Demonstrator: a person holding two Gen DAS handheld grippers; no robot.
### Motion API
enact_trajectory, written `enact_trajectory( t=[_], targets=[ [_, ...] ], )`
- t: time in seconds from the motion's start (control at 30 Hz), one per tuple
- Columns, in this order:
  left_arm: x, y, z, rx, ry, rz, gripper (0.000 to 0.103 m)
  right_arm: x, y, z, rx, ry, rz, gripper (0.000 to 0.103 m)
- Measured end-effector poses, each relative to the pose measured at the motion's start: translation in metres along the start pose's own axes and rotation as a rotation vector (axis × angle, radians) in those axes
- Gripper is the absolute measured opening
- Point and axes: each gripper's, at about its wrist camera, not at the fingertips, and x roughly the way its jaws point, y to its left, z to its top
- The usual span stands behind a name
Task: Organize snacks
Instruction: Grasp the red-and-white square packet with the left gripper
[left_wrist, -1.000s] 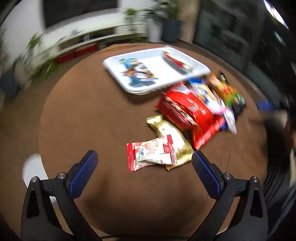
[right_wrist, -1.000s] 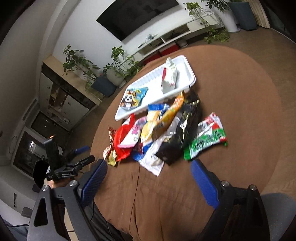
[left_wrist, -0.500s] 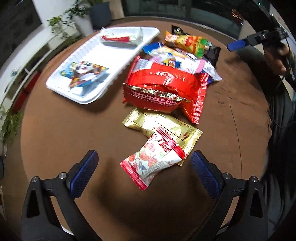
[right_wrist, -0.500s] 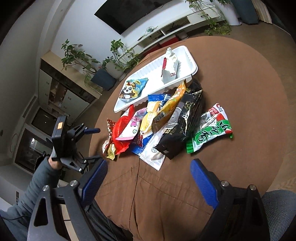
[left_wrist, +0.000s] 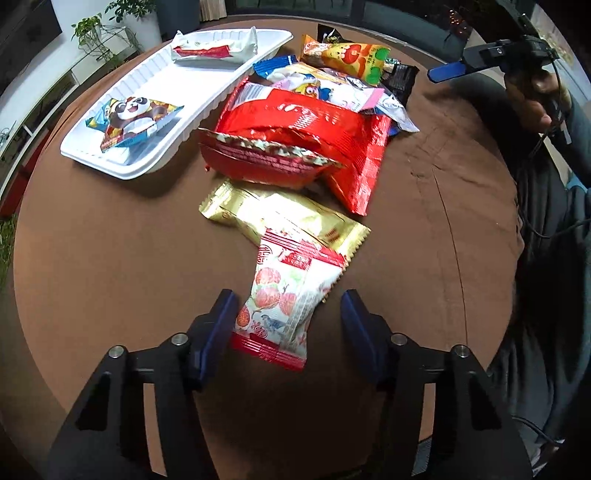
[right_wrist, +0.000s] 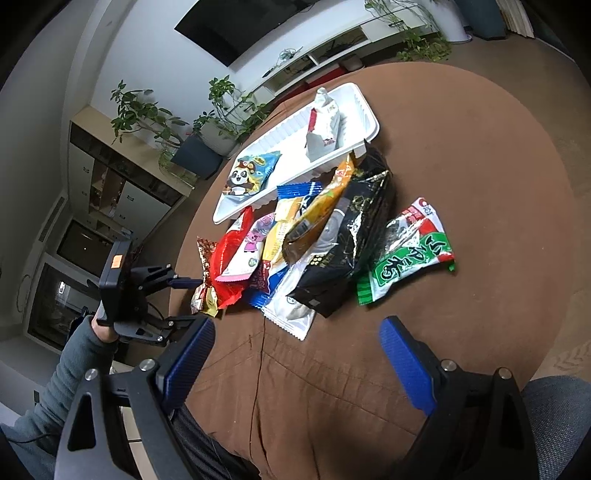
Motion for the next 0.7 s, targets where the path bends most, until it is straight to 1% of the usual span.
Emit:
enact_trajectory(
  t=[0.13, 0.27, 0.3, 0.33, 0.4, 0.47, 0.7],
  targets=[
    [0.002, -0.004, 0.005, -0.049, 0.017, 0.02, 0.057, 0.0, -0.004, -0.003, 0.022, 0.005, -0.022, 0.093],
    [0.002, -0.009, 0.006, -0.084, 0.015, 0.026, 0.057, -0.002, -0.006, -0.003, 0.024, 0.002, -0.047, 0.093],
    [-0.002, -0.013, 0.002, -0.096, 0.012, 0.027, 0.057, -0.003, -0.005, -0.002, 0.026, 0.002, -0.048, 0.093],
    [-0.003, -0.012, 0.002, -0.113, 0.007, 0.027, 0.054, -0.003, -0.006, -0.002, 0.028, 0.004, -0.05, 0.093],
    [-0.007, -0.009, 0.001, -0.163, -0.006, 0.031, 0.035, -0.002, -0.006, -0.002, 0.032, 0.007, -0.061, 0.093],
    [-0.009, -0.007, -0.002, -0.209, -0.012, 0.028, 0.033, -0.002, -0.008, -0.002, 0.036, 0.011, -0.069, 0.093],
    [-0.015, -0.017, -0.015, -0.293, -0.024, 0.034, 0.032, 0.005, -0.015, 0.0, 0.064, 0.021, -0.098, 0.093]
  ],
)
